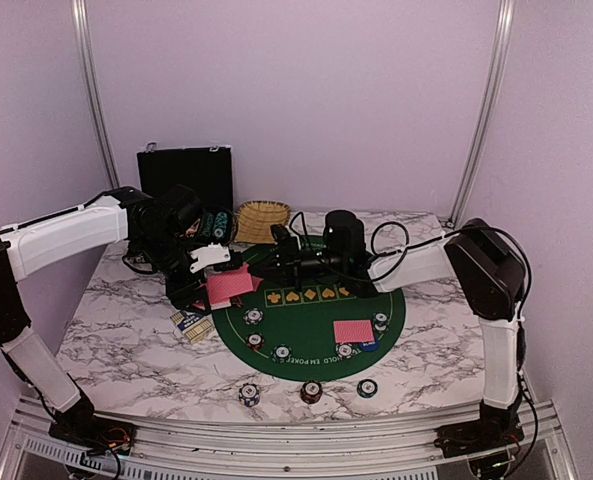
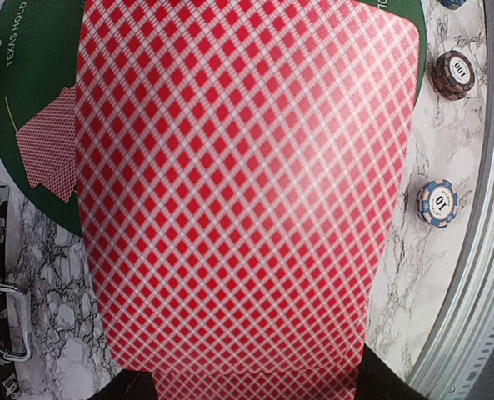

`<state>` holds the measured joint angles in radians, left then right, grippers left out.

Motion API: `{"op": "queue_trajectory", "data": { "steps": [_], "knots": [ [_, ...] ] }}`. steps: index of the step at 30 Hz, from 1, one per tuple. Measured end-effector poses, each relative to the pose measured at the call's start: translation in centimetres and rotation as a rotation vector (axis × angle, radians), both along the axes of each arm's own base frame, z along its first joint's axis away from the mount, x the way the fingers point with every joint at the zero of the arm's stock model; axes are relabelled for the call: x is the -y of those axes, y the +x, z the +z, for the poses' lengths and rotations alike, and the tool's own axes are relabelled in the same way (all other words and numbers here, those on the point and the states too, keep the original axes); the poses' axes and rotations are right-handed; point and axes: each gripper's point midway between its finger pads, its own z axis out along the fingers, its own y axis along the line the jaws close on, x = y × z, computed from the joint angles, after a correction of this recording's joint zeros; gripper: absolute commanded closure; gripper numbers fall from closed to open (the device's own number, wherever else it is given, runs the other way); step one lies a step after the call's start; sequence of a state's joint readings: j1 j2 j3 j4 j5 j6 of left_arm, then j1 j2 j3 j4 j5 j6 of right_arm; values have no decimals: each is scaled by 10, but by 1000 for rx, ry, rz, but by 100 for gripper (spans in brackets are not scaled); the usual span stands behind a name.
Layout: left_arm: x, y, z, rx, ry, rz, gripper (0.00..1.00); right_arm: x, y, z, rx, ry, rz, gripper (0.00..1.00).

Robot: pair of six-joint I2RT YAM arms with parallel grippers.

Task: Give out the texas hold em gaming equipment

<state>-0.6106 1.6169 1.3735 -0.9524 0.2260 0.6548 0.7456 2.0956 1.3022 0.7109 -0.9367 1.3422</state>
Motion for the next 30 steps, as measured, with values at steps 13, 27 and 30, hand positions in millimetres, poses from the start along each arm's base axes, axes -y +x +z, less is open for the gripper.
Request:
{"op": "queue_trajectory", "data": {
  "steps": [13,27,30],
  "knots": [
    [-1,1,0,6,7,2,100,15,16,2,-21,9,-40,100],
    [-2,2,0,11,13,4,100,81,77,-7,-47,10,-193,100],
    [-2,2,0,11,13,5,100,119,113,-9,-41,1,-280,100]
  ]
}}
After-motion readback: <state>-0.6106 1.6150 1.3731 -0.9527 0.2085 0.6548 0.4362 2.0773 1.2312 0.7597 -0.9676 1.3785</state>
